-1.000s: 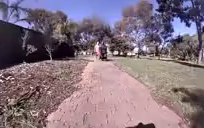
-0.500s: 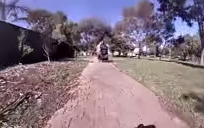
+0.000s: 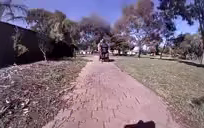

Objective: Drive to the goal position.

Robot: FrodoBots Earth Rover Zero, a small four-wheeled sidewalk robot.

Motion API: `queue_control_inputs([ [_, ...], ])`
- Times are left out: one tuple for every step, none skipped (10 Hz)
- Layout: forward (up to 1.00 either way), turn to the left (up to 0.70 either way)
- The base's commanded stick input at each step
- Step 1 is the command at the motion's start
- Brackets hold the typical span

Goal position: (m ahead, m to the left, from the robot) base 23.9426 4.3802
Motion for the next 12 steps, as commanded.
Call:
queue_control_inputs([
  [0.36, 0.0],
  [0.47, 0.0],
  [0.58, 0.0],
  [0.68, 0.0],
  [0.69, 0.01],
  [0.7, 0.02],
  [0.7, 0.33],
  [0.7, 0.23],
  [0.7, 0.12],
  [0.7, 0.05],
  [0.7, 0.04],
  [0.7, 0.03],
])
